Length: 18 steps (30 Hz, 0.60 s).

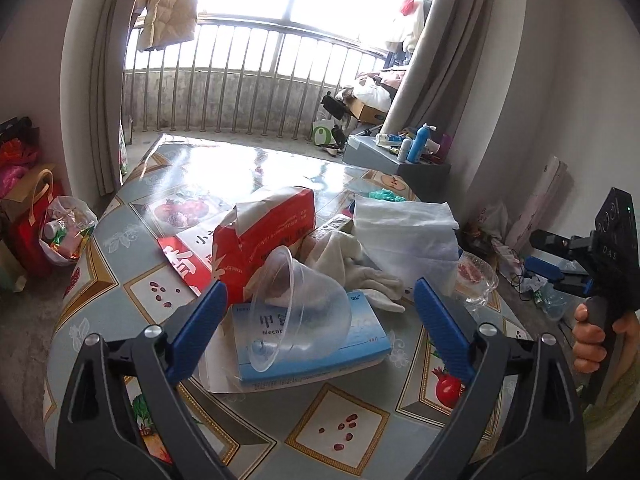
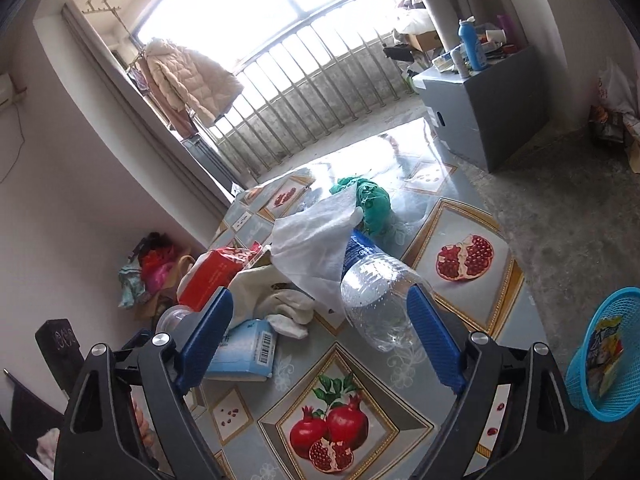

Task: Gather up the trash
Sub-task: 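Move right tool to the water bottle while left tool approaches plastic cup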

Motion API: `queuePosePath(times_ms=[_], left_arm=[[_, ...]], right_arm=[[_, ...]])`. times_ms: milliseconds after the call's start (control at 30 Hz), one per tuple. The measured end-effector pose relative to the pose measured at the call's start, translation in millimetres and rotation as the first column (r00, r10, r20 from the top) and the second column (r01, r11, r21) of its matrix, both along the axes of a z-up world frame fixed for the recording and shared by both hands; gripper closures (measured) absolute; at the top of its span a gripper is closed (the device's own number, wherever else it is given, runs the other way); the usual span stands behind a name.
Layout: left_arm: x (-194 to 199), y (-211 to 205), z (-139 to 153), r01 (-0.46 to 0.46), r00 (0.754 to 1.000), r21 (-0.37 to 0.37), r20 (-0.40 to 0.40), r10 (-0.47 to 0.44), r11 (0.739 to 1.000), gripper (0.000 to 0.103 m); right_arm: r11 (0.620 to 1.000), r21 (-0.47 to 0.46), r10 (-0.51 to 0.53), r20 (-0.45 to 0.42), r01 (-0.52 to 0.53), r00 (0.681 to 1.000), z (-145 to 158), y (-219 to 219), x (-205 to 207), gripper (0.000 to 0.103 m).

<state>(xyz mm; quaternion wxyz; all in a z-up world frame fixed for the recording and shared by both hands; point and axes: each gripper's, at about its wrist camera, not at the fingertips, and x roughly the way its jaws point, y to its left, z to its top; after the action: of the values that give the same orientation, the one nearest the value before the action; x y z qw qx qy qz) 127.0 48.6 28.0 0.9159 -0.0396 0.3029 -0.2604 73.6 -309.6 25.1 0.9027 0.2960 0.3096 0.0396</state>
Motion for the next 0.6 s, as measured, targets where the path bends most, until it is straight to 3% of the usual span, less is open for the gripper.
queuePosePath(times_ms=[267,367,433,600], left_arm=[[21,3,-22,0.021,0.997,0.015,-0.071,-0.020,1.000,0.046],[24,6,-25,0.029,0.996,-0.008,-0.085,-0.029,1.000,0.048],[23,7,-25,0.034,0.996,-0.016,-0.086,-0.036,0.999,0.051],[22,8,-21,0.047,0.995,-0.031,-0.090,-0.050,0.998,0.067]], right_arm=[[0.995,0.080,0.071,-0.084,-0.064,0.994,-26,-12,74,0.025],[0.993,0.105,0.074,-0.115,-0.061,0.991,-35,-15,94,0.030],[0.993,0.110,0.067,-0.137,-0.052,0.988,-40,-17,104,0.036],[0.991,0.124,0.063,-0.141,-0.046,0.988,-44,-18,112,0.062]])
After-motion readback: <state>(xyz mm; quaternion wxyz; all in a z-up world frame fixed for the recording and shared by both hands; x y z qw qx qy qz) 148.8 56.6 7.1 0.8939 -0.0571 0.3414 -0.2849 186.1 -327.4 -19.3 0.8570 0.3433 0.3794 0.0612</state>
